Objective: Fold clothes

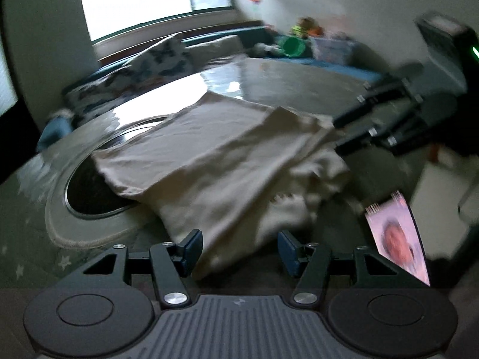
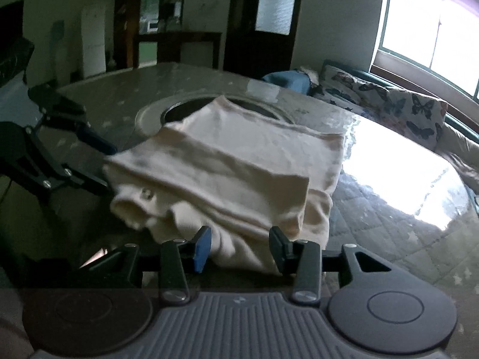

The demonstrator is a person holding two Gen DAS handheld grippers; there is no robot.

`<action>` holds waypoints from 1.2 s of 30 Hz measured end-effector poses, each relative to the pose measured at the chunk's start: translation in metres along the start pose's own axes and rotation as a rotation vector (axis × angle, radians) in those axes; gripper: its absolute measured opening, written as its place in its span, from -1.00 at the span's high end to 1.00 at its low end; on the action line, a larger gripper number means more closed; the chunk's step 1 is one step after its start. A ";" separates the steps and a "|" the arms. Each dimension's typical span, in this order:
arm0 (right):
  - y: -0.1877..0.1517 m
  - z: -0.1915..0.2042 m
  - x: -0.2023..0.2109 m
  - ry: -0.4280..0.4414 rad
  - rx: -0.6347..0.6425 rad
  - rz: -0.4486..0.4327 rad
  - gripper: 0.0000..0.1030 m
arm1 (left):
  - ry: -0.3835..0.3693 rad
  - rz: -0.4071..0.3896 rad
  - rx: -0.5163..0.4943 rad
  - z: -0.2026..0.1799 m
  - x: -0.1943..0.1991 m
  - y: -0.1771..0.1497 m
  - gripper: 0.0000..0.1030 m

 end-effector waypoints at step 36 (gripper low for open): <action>-0.014 0.013 -0.011 0.009 0.164 0.023 -0.16 | -0.010 -0.093 0.001 0.011 -0.029 0.036 0.80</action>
Point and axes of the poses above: each gripper's, at about its wrist camera, not at the fingertips, and x roughly against the way its jaws point, z to its left, y to its top, the point moved 3 cm from there along -x, roughly the way its jaws point, and after that the axes turned 4 degrees about y, right-handed, at the moved point
